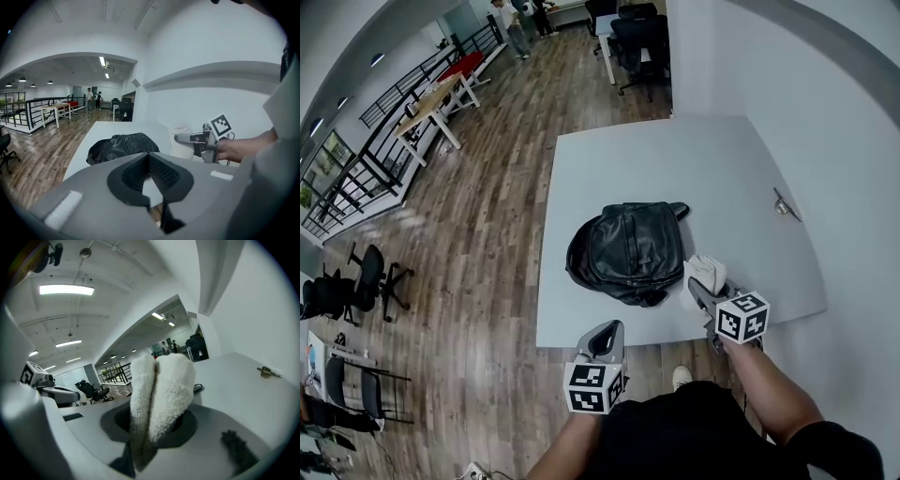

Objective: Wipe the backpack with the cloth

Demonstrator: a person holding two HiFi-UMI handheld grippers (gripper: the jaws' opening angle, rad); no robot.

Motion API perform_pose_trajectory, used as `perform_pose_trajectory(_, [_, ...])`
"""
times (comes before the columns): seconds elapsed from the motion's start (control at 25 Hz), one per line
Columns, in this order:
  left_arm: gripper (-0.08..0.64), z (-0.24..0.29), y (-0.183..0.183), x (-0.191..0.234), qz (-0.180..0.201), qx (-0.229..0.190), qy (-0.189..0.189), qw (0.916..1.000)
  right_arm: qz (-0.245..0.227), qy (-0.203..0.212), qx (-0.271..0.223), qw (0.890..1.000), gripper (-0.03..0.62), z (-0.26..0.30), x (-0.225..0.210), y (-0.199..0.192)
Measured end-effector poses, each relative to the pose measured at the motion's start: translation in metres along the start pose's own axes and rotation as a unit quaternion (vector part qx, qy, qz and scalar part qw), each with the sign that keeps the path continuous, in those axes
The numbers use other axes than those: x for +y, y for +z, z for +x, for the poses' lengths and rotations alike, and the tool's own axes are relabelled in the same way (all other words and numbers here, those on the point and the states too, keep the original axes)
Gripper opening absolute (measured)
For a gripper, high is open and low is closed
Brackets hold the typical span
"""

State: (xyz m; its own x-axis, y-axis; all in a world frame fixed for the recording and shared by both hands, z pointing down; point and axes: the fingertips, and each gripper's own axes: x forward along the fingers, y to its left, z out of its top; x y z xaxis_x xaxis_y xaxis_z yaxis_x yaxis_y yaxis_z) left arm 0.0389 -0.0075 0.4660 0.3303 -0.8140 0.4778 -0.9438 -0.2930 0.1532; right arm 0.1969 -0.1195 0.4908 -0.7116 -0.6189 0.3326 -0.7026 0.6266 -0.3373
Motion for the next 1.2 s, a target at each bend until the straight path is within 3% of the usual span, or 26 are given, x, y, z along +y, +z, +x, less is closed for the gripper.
perform_pose_trajectory(0.28, [0.008,-0.055,-0.005,0.043,0.018,-0.004,-0.043,0.9989,0.006,0.039,-0.026,0.999,0.084,-0.014,0.123,-0.007])
perform_pose_trajectory(0.64, [0.008,-0.117,-0.003,0.067,0.043,-0.032,-0.112,0.9923,-0.001,0.002,-0.070,0.998,0.084,-0.040,0.232,-0.013])
perform_pose_trajectory(0.92, [0.008,-0.141,-0.015,0.061,0.023,-0.031,-0.113,0.9929,-0.030,0.016,-0.040,0.999,0.084,-0.063,0.267,-0.029])
perform_pose_trajectory(1.2, [0.008,-0.147,-0.016,0.038,0.006,-0.041,-0.102,0.9939,-0.032,0.028,-0.020,0.999,0.084,-0.079,0.258,-0.035])
